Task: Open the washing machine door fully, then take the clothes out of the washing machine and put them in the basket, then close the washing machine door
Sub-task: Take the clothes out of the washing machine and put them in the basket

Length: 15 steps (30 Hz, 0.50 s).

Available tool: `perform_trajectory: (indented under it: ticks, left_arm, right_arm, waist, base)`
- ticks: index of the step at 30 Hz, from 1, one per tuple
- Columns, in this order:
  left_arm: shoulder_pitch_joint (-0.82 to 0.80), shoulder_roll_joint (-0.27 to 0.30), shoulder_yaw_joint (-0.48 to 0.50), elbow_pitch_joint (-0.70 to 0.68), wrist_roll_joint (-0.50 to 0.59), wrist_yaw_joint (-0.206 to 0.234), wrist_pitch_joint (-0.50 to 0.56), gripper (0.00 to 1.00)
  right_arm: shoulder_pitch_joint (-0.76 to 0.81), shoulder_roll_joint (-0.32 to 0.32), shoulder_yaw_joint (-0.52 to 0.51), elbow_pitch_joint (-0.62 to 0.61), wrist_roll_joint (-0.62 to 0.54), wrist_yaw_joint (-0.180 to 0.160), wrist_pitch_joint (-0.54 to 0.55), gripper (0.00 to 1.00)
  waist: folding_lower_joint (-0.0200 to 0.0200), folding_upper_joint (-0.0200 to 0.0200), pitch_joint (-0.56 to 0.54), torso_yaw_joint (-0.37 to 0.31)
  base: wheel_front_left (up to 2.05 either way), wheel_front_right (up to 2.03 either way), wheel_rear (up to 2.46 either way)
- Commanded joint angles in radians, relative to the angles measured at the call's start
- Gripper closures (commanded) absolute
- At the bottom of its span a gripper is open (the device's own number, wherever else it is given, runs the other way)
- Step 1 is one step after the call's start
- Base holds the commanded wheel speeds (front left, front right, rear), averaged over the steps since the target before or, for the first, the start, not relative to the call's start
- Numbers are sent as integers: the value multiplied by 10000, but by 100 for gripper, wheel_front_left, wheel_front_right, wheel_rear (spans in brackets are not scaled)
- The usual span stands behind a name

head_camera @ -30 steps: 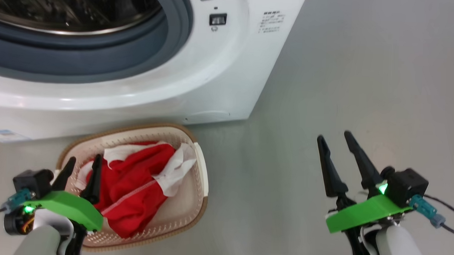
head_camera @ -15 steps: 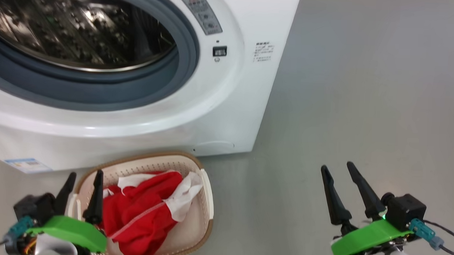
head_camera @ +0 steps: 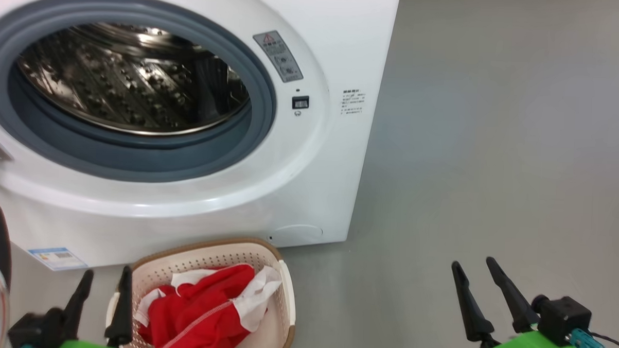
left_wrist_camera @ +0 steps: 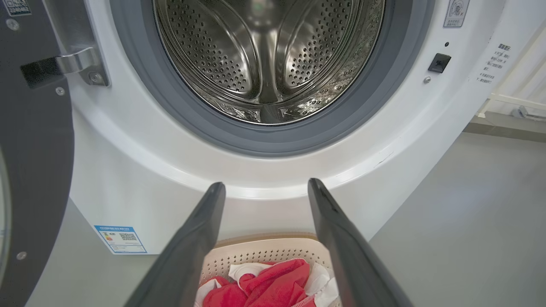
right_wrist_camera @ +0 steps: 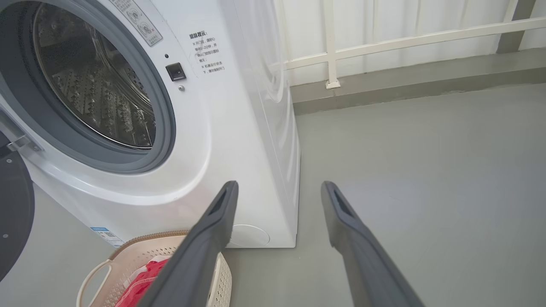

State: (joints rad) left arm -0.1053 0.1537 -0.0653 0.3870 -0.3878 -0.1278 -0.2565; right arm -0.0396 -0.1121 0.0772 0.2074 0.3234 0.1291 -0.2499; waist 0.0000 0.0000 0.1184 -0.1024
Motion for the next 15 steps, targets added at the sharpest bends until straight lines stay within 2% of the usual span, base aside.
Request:
perform_trajectory:
  ticks: [1, 15]
  left_arm:
    - [66, 206, 488, -429, 198, -29, -53, 0]
    - [2018, -389, 1561, -2378, 935, -29, -53, 0]
  right_arm:
    - [63, -170, 131, -219, 174, 16, -119, 0]
    - [735, -587, 142, -184, 429, 16, -119, 0]
  waist:
    - [0, 0, -221, 43]
    - [0, 0, -863, 76]
  base:
    - [0, 0, 0]
    - [0, 0, 0]
